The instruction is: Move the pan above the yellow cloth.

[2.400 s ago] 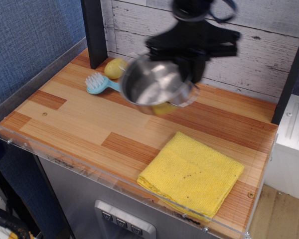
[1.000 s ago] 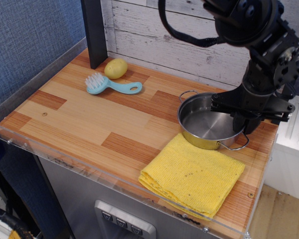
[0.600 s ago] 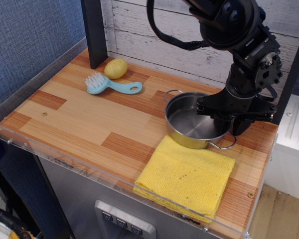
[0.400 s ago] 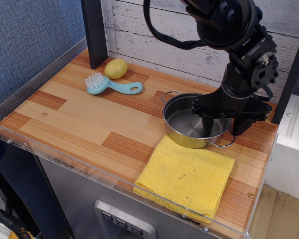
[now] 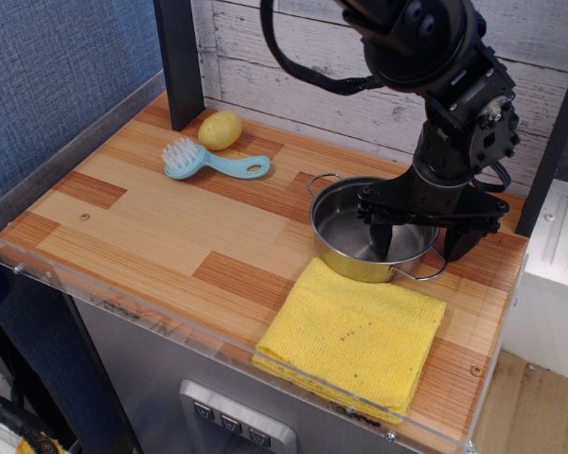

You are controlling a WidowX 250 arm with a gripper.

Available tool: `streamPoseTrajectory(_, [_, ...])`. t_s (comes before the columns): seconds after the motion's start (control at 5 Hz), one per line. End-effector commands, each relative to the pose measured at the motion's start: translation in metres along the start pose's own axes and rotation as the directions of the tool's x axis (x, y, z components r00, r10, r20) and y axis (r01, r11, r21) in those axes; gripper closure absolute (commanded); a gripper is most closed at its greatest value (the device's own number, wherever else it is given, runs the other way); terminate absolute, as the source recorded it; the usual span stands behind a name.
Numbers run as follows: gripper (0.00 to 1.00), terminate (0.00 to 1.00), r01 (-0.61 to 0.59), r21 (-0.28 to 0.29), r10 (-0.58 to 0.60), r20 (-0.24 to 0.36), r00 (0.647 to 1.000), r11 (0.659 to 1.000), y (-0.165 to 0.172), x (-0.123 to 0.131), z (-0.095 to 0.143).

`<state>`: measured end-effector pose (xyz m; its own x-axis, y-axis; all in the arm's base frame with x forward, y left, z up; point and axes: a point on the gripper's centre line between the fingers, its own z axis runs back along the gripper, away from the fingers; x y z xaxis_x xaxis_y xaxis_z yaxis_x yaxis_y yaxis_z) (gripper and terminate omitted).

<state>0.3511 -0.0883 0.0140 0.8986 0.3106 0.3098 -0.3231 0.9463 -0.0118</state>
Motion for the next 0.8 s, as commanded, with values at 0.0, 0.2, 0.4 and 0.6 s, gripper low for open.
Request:
streamPoseTrajectory(0.0, [0.0,0.0,0.013,-0.073,-0.007,0.082,0.997,0.997,0.001,0.009,0.05])
streamPoseTrajectory(0.2, [0.0,0.0,0.011,-0.099,0.0,0.111,0.994,0.995,0.003,0.013,0.074])
streamPoseTrajectory(0.4, [0.0,0.0,-0.005,-0.119,0.021,0.129,0.991,0.993,0.009,0.015,0.099])
streamPoseTrajectory(0.6, [0.0,0.0,-0.023,-0.145,0.047,0.168,0.985,0.989,0.022,0.013,0.14])
